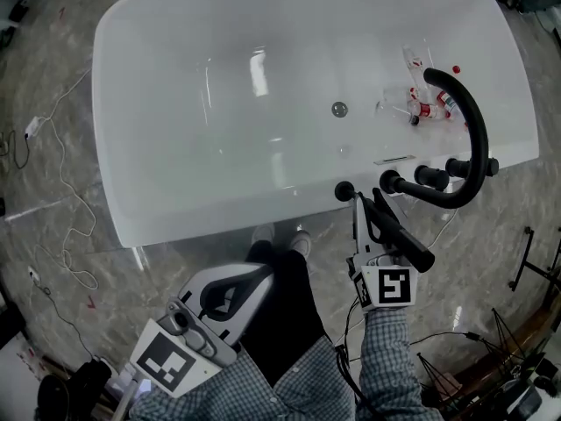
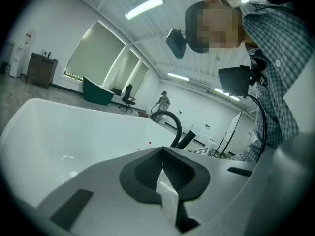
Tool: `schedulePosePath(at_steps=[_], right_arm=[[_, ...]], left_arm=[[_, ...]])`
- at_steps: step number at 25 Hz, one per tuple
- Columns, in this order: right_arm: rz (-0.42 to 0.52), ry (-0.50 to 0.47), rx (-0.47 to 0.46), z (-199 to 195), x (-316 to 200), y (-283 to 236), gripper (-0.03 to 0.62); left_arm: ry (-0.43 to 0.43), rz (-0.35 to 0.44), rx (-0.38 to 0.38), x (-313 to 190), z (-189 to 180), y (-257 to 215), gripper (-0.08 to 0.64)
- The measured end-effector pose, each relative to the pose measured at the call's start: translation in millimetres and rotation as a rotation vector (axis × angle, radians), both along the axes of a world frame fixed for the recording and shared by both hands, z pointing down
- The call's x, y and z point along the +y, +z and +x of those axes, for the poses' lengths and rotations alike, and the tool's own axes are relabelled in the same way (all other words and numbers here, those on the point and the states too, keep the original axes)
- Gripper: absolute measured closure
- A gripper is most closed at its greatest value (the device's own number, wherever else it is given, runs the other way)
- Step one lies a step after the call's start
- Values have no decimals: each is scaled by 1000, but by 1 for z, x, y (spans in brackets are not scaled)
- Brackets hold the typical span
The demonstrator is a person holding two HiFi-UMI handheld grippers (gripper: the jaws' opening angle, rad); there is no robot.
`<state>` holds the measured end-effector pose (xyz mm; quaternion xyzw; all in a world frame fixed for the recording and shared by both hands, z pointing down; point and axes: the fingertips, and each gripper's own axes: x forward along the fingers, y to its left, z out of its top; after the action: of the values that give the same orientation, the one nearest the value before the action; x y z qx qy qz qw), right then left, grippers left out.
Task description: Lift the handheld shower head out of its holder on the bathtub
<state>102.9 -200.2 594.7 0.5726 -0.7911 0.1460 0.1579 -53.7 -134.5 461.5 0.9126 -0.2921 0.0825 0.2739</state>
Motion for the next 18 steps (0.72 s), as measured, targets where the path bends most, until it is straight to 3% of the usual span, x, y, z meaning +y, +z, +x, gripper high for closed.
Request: schedulePosePath(at_steps=[18], right_arm=[[60, 61, -12, 30, 7, -92, 480]], left_arm=[[35, 92, 5, 4, 17, -68, 554]])
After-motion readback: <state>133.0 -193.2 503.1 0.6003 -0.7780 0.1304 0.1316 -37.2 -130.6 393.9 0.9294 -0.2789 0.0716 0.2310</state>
